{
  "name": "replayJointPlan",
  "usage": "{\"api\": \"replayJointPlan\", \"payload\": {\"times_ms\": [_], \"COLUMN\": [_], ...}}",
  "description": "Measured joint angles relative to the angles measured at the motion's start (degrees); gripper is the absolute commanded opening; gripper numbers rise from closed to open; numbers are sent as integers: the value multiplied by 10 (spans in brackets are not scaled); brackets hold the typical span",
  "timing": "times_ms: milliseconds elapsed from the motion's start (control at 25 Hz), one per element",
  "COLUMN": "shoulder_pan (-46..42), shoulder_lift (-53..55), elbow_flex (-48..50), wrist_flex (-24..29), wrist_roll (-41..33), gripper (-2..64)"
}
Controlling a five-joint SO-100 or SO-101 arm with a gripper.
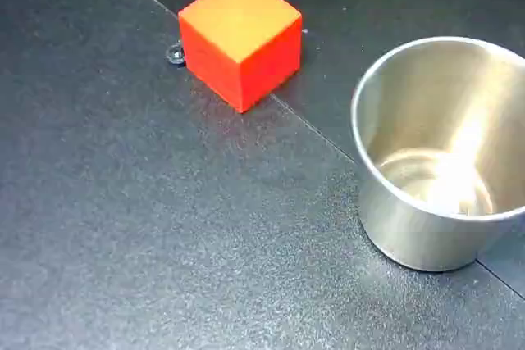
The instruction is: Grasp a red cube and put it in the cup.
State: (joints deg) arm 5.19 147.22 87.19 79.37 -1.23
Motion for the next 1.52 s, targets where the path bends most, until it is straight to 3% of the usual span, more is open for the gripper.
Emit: {"api": "replayJointPlan", "payload": {"times_ms": [200,1520], "shoulder_pan": [4,4], "shoulder_lift": [50,51], "elbow_flex": [63,68], "wrist_flex": [0,0], "wrist_roll": [0,-4], "gripper": [257,257]}}
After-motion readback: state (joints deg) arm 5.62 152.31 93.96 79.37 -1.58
